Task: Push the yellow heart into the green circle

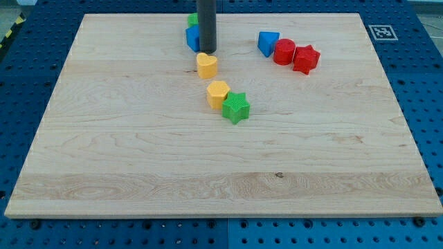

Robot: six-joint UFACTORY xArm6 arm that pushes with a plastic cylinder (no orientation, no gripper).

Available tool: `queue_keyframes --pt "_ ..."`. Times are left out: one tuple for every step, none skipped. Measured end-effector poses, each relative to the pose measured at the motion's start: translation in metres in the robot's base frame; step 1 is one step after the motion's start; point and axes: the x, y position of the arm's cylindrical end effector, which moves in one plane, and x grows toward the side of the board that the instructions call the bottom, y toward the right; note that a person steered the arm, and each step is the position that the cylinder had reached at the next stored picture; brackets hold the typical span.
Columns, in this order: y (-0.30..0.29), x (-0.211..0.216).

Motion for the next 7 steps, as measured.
queue_keyframes --pt "-0.020 0.000" --pt "-0.031 0.000" --pt "-0.014 0.007" --pt "0.028 0.010" --pt "0.012 0.017" --pt "-0.021 0.018" --pt "-0.029 0.046"
